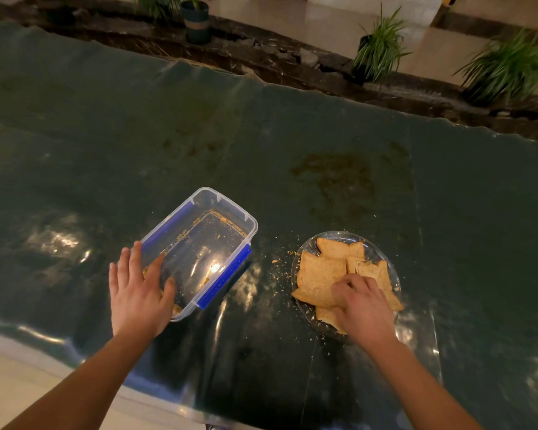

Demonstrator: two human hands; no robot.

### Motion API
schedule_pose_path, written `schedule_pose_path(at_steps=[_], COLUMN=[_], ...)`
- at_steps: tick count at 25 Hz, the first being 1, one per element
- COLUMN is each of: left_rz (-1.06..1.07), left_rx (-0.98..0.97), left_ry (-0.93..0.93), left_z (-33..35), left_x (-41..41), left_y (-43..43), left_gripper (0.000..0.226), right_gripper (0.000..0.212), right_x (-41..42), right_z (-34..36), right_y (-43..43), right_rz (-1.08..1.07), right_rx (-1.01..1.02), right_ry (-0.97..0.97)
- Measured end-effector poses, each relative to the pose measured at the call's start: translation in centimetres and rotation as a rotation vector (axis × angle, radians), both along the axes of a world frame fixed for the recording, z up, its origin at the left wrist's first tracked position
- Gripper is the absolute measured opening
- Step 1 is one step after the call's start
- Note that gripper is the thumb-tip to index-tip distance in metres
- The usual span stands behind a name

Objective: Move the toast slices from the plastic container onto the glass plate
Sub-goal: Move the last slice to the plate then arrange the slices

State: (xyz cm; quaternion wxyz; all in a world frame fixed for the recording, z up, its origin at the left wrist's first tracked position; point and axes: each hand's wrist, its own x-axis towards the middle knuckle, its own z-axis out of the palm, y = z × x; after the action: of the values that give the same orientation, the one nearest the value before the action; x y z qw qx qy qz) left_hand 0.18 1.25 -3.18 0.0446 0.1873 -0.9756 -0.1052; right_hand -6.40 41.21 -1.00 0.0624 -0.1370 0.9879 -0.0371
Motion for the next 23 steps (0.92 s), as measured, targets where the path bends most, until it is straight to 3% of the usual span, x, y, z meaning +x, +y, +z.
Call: schedule_pose_path(at_steps=[19,23], left_rz=[0.001,-0.013], left_rx=[-0.014,0.015], left_ry=[-0.024,-0.021], left_z=[0.1,0.2], left_x=[0.1,0.0], left_y=[0.0,-0.3], left_gripper=[0.059,0.06], right_gripper=[0.02,0.021], right_x=[0.3,0.9], right_z=[-1.2,-0.8], right_y=[-1.0,-0.1], right_rz=[0.031,-0.044], right_rx=[-0.085,-0.288], right_ry=[0.062,0.129])
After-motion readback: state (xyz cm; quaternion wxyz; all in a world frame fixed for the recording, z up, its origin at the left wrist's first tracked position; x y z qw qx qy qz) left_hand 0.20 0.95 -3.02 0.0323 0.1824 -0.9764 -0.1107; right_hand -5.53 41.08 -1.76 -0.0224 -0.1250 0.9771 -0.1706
